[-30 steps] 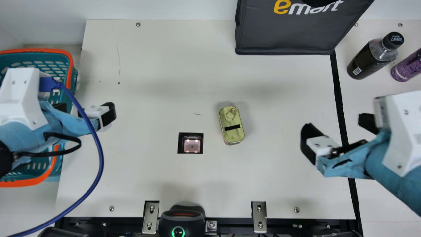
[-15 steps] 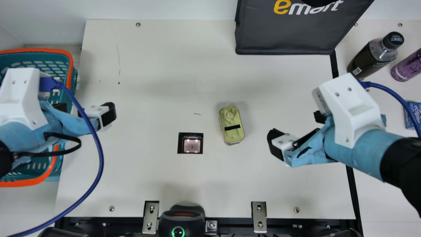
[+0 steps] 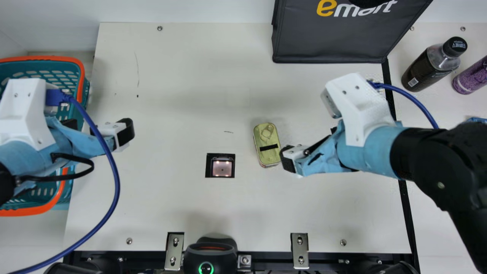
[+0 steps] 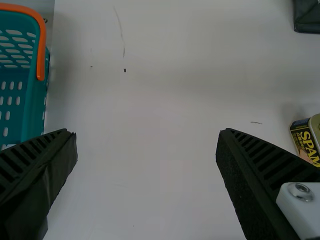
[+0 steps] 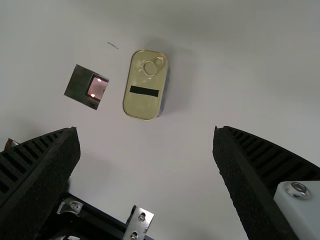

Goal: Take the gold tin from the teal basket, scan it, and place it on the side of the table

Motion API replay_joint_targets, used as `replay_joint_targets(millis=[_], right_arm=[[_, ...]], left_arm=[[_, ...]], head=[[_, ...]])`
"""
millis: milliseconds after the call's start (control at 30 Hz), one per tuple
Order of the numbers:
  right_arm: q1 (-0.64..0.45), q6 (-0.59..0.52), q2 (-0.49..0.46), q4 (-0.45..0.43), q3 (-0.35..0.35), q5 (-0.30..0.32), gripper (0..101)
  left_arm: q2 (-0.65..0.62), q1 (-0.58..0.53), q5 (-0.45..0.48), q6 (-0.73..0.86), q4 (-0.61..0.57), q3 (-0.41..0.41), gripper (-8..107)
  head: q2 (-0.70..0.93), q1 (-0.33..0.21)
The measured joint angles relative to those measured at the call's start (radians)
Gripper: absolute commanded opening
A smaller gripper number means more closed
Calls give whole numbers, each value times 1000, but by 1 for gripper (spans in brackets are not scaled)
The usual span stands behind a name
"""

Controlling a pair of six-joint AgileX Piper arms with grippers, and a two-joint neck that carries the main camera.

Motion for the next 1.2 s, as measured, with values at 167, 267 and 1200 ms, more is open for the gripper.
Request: replay_joint_targets(millis=[167, 267, 1200], right_arm=[[42, 47, 43, 5, -30, -2, 95], [68, 77, 69, 3, -33, -13, 95], [306, 399, 371, -250, -41, -144, 95]], left_arm=[[0, 0, 0, 0, 0, 0, 90], [0, 0, 0, 0, 0, 0, 90], [0, 0, 0, 0, 0, 0, 90]], head=[[0, 0], [-2, 0], [-2, 0]])
